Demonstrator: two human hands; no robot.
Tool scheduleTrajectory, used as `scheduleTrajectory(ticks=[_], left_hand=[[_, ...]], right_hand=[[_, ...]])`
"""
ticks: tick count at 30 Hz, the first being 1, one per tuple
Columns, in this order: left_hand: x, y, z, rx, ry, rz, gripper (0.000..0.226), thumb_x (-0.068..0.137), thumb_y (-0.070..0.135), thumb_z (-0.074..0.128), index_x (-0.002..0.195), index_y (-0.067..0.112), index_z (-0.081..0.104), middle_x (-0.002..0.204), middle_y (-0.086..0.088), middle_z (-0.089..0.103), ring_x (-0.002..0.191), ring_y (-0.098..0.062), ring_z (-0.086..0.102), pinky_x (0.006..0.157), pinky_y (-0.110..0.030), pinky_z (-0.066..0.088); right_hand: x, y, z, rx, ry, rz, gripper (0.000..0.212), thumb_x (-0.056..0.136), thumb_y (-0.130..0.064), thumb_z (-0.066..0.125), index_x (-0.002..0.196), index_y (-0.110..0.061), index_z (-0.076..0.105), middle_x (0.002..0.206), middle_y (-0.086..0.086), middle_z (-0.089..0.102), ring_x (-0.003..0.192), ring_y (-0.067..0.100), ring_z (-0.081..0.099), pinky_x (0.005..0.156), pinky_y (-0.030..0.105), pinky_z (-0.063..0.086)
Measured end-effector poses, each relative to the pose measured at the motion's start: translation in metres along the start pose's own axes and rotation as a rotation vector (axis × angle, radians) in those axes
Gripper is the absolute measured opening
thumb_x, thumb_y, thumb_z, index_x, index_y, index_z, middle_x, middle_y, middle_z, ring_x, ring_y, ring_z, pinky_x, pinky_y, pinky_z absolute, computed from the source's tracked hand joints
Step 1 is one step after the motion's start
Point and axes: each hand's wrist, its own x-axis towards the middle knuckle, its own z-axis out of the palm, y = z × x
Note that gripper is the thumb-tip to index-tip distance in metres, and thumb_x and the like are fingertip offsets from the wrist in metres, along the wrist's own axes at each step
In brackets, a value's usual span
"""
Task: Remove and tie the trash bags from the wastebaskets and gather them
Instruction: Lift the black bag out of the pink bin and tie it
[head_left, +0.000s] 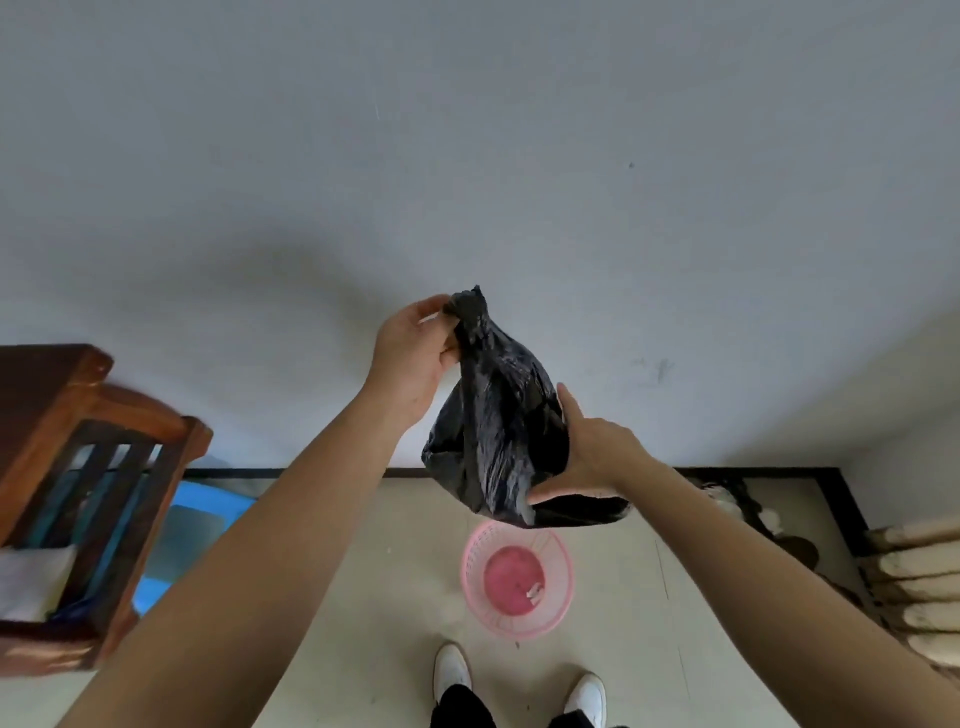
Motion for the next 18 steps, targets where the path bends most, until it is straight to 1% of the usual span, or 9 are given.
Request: scheduleTrajectory(ticks=[2, 3, 5, 7, 10, 13, 14, 16, 18], left_hand=[[-0.009, 0.005, 0.004, 0.0, -0.046, -0.02, 0.014, 0.097, 0.002, 0.058, 0.104, -0.002, 0.068, 0.083, -0.011, 0.073, 0.071, -0.019, 0.069, 0.073, -0.033, 0.06], [-0.013, 0.006, 0.005, -0.009, -0.076, -0.032, 0.016, 0.098, 0.003, 0.055, 0.101, -0.001, 0.07, 0.083, -0.011, 0.073, 0.072, -0.02, 0.069, 0.073, -0.034, 0.06], [-0.022, 0.01, 0.002, -0.055, -0.117, -0.057, 0.023, 0.1, 0.002, 0.047, 0.096, 0.002, 0.069, 0.084, -0.011, 0.073, 0.076, -0.02, 0.069, 0.078, -0.035, 0.06], [-0.026, 0.014, -0.008, -0.123, -0.116, -0.068, 0.027, 0.1, 0.003, 0.042, 0.094, 0.002, 0.068, 0.084, -0.01, 0.073, 0.078, -0.02, 0.069, 0.079, -0.034, 0.059], [-0.023, 0.012, -0.042, -0.033, -0.043, -0.015, 0.034, 0.085, 0.024, 0.045, 0.103, 0.005, 0.066, 0.101, -0.007, 0.069, 0.098, -0.022, 0.061, 0.089, -0.038, 0.047], [-0.027, -0.009, -0.085, 0.307, 0.003, 0.018, 0.081, 0.08, 0.063, 0.049, 0.149, 0.023, 0.041, 0.155, 0.003, 0.038, 0.141, -0.013, 0.034, 0.114, -0.039, 0.025], [-0.032, -0.02, -0.094, 0.455, -0.054, 0.011, 0.096, 0.073, 0.075, 0.057, 0.153, 0.03, 0.03, 0.16, 0.008, 0.026, 0.145, -0.009, 0.026, 0.117, -0.037, 0.021], [-0.039, -0.035, -0.099, 0.643, -0.155, 0.0, 0.101, 0.06, 0.068, 0.079, 0.141, 0.03, 0.032, 0.151, 0.005, 0.034, 0.138, -0.009, 0.036, 0.113, -0.033, 0.031], [-0.037, -0.042, -0.097, 0.641, -0.168, 0.014, 0.08, 0.065, 0.051, 0.088, 0.126, 0.023, 0.045, 0.129, 0.005, 0.053, 0.12, -0.007, 0.053, 0.106, -0.033, 0.044]], right_hand=[[0.009, -0.013, 0.012, 0.149, 0.017, 0.018, 0.145, 0.043, -0.082, 0.074, 0.153, -0.033, -0.007, 0.127, 0.001, 0.064, 0.11, 0.032, 0.063, 0.091, 0.041, 0.051], [0.014, -0.018, 0.018, 0.245, 0.028, 0.026, 0.132, 0.048, -0.078, 0.075, 0.152, -0.035, 0.007, 0.125, 0.0, 0.065, 0.108, 0.031, 0.064, 0.091, 0.042, 0.052], [0.024, -0.029, 0.026, 0.371, 0.066, 0.004, 0.075, 0.071, -0.063, 0.073, 0.134, -0.035, 0.045, 0.116, -0.001, 0.069, 0.102, 0.027, 0.066, 0.087, 0.04, 0.054], [0.028, -0.04, 0.029, 0.403, 0.083, -0.035, 0.033, 0.091, -0.046, 0.062, 0.118, -0.028, 0.061, 0.108, 0.002, 0.071, 0.1, 0.027, 0.065, 0.085, 0.039, 0.053], [0.025, -0.056, 0.029, 0.402, 0.049, -0.071, 0.026, 0.097, -0.038, 0.054, 0.114, -0.025, 0.066, 0.104, 0.004, 0.071, 0.095, 0.027, 0.064, 0.084, 0.04, 0.053], [0.022, -0.069, 0.028, 0.394, 0.001, -0.096, 0.025, 0.096, -0.038, 0.052, 0.114, -0.028, 0.067, 0.104, 0.003, 0.071, 0.092, 0.025, 0.064, 0.084, 0.038, 0.053], [0.021, -0.073, 0.028, 0.388, -0.017, -0.102, 0.025, 0.095, -0.039, 0.052, 0.113, -0.03, 0.067, 0.105, 0.002, 0.071, 0.094, 0.024, 0.064, 0.085, 0.039, 0.053], [0.021, -0.079, 0.03, 0.358, -0.056, -0.129, 0.026, 0.095, -0.039, 0.05, 0.115, -0.033, 0.066, 0.11, 0.001, 0.071, 0.099, 0.024, 0.063, 0.089, 0.042, 0.052], [0.019, -0.084, 0.033, 0.31, -0.091, -0.162, 0.028, 0.096, -0.036, 0.049, 0.119, -0.031, 0.064, 0.116, 0.002, 0.07, 0.105, 0.026, 0.062, 0.092, 0.041, 0.05]])
